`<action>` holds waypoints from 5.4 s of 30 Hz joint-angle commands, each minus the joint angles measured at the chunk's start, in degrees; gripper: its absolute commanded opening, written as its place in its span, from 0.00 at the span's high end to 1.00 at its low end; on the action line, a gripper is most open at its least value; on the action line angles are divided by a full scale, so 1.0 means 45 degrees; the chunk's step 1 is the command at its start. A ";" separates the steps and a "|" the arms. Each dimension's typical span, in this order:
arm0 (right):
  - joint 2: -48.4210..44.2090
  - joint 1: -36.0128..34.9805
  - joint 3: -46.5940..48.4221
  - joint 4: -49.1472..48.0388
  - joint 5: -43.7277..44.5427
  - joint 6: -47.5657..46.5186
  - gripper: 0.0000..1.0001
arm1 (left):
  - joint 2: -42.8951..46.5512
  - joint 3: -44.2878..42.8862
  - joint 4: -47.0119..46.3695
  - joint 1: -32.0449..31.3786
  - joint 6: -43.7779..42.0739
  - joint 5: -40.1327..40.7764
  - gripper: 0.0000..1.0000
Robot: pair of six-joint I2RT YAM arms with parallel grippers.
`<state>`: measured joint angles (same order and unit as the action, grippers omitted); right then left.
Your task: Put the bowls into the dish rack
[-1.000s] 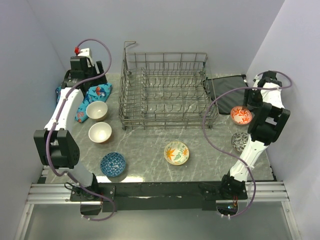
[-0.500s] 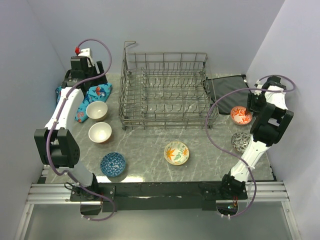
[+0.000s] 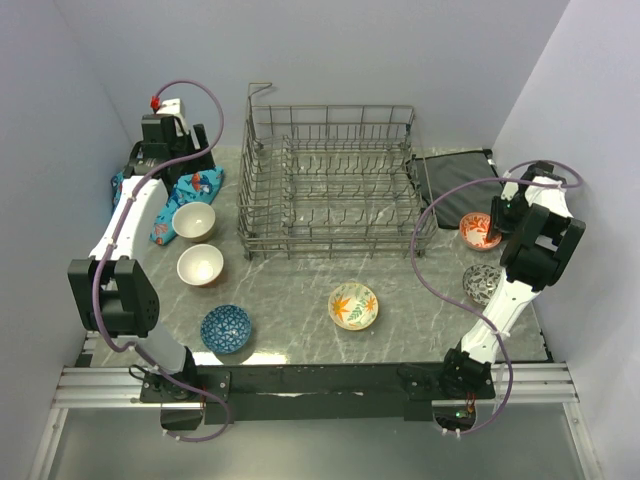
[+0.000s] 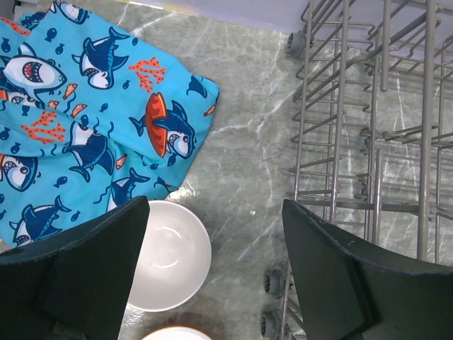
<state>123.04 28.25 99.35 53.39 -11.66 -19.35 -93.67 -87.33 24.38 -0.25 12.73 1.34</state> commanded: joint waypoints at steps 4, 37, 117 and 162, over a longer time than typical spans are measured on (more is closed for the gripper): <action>-0.0116 -0.0067 -0.0067 0.0012 0.0091 -0.0074 0.72 | 0.0659 0.0109 -0.0477 -0.0042 -0.0271 -0.0064 0.17; -0.2250 -0.8951 0.7369 -0.1672 1.6027 0.5042 1.00 | 0.4390 0.2708 -0.1767 0.1597 0.0863 -0.0085 0.17; 0.4453 -1.2020 0.5871 -0.2703 2.0990 0.6060 1.00 | 0.6342 0.4699 -0.1570 -0.0765 -0.0818 0.2027 0.05; -0.6765 -0.6559 0.3441 0.1341 0.5641 0.6623 0.22 | -0.1117 -0.5300 -0.0379 -0.3577 0.1624 -0.4792 0.11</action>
<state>105.91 -8.05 124.33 57.19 26.04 9.63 -97.25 -107.63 22.26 -15.57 17.80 -19.55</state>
